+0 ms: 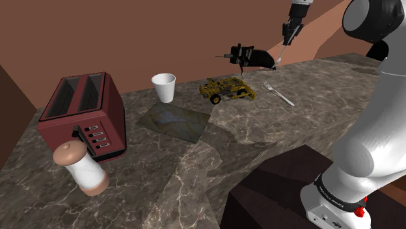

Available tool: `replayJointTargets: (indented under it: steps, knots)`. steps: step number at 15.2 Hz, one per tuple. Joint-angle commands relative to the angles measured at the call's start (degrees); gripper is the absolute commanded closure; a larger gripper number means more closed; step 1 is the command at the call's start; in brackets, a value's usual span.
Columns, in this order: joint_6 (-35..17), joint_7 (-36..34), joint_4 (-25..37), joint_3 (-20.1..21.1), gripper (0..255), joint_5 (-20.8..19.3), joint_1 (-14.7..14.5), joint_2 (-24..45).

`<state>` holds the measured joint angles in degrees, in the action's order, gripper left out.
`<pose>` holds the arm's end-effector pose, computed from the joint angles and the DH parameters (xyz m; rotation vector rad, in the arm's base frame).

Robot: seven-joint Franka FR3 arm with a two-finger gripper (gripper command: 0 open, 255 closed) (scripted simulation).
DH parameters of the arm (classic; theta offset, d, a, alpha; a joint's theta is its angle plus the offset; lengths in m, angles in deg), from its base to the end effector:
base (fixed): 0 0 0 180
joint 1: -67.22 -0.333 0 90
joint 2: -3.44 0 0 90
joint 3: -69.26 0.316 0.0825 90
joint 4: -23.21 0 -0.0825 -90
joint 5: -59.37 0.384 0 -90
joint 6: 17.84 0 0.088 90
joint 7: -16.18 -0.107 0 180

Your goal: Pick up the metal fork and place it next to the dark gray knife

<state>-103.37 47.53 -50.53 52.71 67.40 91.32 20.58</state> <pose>0.5080 -0.3778 0.5788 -3.0396 0.2259 0.0513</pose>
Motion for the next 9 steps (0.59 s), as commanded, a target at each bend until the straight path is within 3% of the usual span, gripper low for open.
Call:
replayJointTargets:
  steps: [1, 9]
  knots:
    - [-2.1, 0.0, -2.8, 0.0, 255, -0.2, -0.3, -0.7]
    - [-8.8, 0.3, -10.4, 0.1, 255, -0.4, -0.8, -1.7]
